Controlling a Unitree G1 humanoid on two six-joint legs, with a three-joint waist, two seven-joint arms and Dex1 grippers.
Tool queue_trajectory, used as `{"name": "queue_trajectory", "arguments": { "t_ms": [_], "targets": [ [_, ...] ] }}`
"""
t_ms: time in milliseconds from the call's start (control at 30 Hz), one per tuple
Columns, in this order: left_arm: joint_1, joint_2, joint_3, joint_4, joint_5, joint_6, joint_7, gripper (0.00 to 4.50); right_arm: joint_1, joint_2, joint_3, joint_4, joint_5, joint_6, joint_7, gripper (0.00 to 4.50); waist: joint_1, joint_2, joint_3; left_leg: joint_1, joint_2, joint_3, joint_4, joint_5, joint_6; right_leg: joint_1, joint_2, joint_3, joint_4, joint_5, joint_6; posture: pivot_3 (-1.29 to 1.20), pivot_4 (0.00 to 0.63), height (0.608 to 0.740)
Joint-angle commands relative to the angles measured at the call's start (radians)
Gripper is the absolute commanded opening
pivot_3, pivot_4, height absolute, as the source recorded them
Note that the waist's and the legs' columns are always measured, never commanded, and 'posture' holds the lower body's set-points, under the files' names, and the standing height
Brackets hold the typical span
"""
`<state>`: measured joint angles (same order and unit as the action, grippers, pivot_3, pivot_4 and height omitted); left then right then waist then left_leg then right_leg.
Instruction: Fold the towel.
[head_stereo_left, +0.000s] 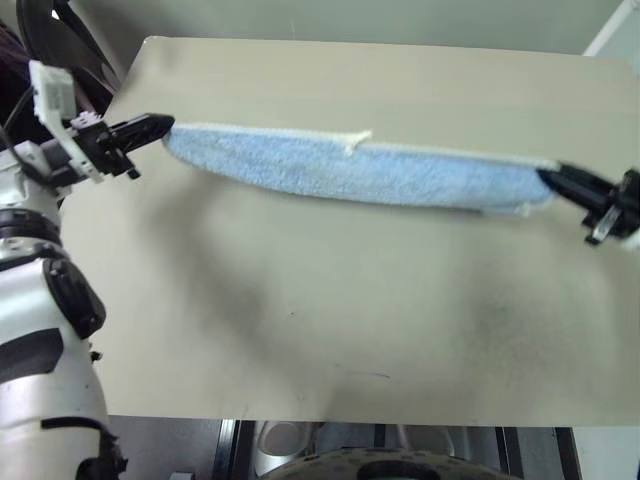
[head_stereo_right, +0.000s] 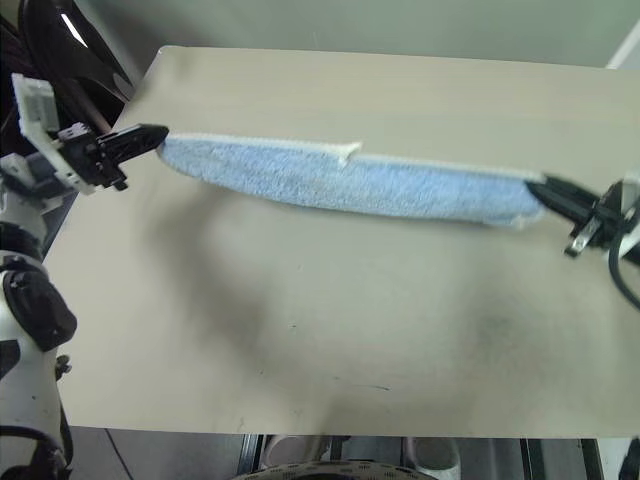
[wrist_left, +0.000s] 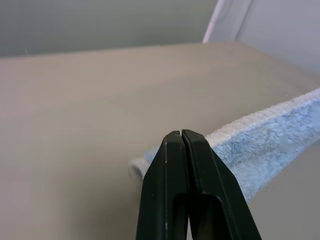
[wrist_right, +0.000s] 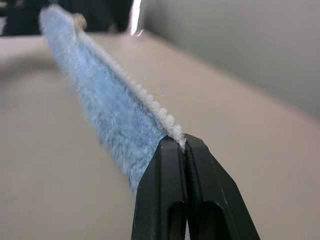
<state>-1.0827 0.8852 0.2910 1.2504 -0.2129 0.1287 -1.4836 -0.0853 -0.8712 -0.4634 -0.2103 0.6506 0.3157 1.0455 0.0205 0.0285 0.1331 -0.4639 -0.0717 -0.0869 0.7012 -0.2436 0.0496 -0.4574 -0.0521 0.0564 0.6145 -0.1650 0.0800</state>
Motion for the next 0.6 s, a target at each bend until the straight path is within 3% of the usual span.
{"name": "queue_trajectory", "arguments": {
  "t_ms": [33, 133, 233, 400, 600],
  "targets": [
    [0.109, 0.047, -0.038, -0.121, -0.022, 0.059, -0.115, 0.05, 0.118, -0.004, -0.126, -0.119, 0.062, 0.037, 0.017, 0.00, -0.001, 0.000, 0.000, 0.002, 0.000, 0.000, -0.001, 0.001, 0.000, 0.002, 0.000, 0.000, 0.001, 0.000, -0.001, 0.00, 0.150, 0.733],
    [0.227, 0.063, -0.083, -0.263, -0.080, 0.133, -0.131, 0.05, 0.237, 0.013, -0.174, -0.193, 0.084, 0.058, 0.027, 0.00, -0.003, -0.001, 0.000, 0.013, 0.000, -0.001, -0.002, 0.001, -0.002, 0.010, 0.001, 0.000, 0.004, -0.002, -0.006, 0.00, 0.150, 0.733],
    [0.345, 0.077, -0.136, -0.378, -0.091, 0.132, -0.131, 0.05, 0.371, 0.049, -0.204, -0.253, 0.058, 0.037, 0.035, 0.00, -0.002, -0.005, -0.002, 0.013, 0.000, -0.003, -0.002, 0.001, -0.004, 0.010, 0.001, -0.001, 0.006, -0.004, -0.014, 0.00, 0.150, 0.733],
    [0.418, 0.099, -0.201, -0.480, -0.142, 0.197, -0.131, 0.05, 0.507, 0.088, -0.185, -0.291, -0.005, -0.035, 0.068, 0.00, -0.003, -0.010, -0.003, 0.014, -0.001, -0.005, -0.002, -0.001, -0.014, 0.010, 0.001, -0.001, 0.011, 0.001, -0.018, 0.00, 0.150, 0.733],
    [0.453, 0.163, -0.259, -0.559, -0.198, 0.261, -0.131, 0.05, 0.598, 0.097, -0.177, -0.320, -0.030, -0.065, 0.096, 0.00, -0.012, -0.013, -0.005, 0.025, -0.001, -0.007, -0.002, -0.006, -0.011, 0.017, 0.002, 0.000, 0.012, 0.002, -0.019, 0.00, 0.150, 0.733]
  ]
}}
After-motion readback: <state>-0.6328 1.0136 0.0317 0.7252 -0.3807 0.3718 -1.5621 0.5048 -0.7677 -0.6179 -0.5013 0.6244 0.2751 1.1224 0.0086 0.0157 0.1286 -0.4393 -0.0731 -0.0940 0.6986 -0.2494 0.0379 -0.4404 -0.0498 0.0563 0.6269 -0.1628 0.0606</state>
